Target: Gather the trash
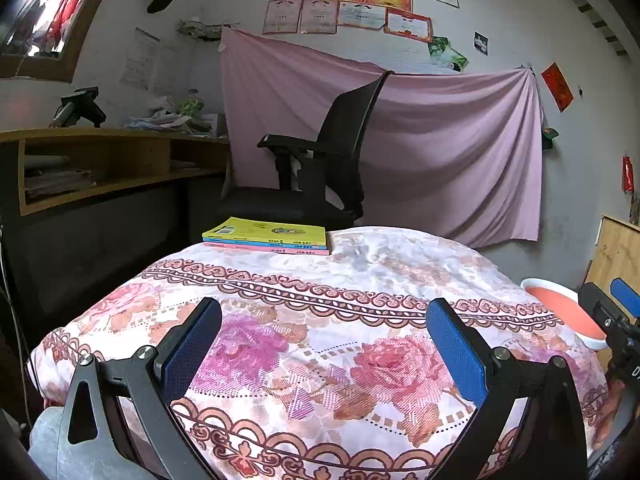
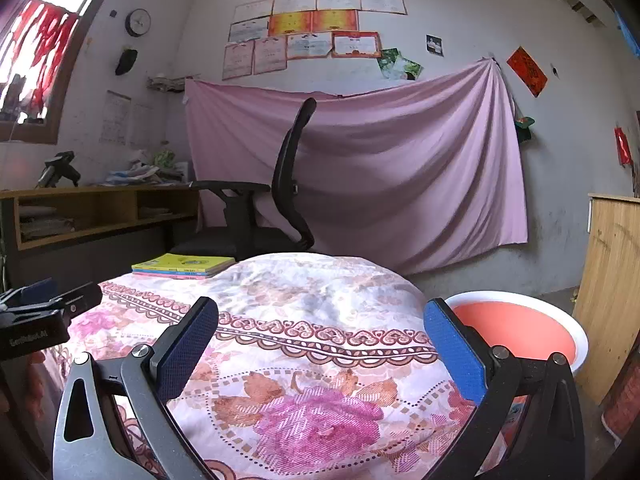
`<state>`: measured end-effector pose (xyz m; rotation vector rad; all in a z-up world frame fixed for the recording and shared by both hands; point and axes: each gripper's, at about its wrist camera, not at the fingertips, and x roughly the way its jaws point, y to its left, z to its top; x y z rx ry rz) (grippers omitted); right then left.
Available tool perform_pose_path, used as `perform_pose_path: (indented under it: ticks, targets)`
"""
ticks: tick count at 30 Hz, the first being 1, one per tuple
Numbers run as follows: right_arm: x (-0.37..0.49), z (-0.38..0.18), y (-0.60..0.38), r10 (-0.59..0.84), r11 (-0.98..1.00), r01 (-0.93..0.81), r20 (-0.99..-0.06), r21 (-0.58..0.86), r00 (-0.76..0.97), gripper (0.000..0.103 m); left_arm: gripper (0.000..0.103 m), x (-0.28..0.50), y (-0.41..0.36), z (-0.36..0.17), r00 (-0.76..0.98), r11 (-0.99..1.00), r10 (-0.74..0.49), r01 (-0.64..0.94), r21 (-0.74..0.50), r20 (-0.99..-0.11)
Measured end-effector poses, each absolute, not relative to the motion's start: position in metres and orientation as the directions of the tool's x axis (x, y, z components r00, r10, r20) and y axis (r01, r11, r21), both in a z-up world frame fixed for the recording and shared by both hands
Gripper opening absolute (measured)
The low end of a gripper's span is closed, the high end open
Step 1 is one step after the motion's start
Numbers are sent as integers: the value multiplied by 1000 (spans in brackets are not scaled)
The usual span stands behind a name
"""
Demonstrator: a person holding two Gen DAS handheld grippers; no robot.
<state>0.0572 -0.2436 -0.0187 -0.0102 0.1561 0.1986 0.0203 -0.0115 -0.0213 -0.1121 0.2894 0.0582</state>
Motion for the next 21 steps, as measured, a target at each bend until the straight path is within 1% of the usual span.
perform_pose_path:
  ticks: [21]
  targets:
    - [59, -20, -250, 174, 985, -172, -169, 24, 970, 103, 100, 21, -14, -25, 960, 994, 43, -68, -81, -275]
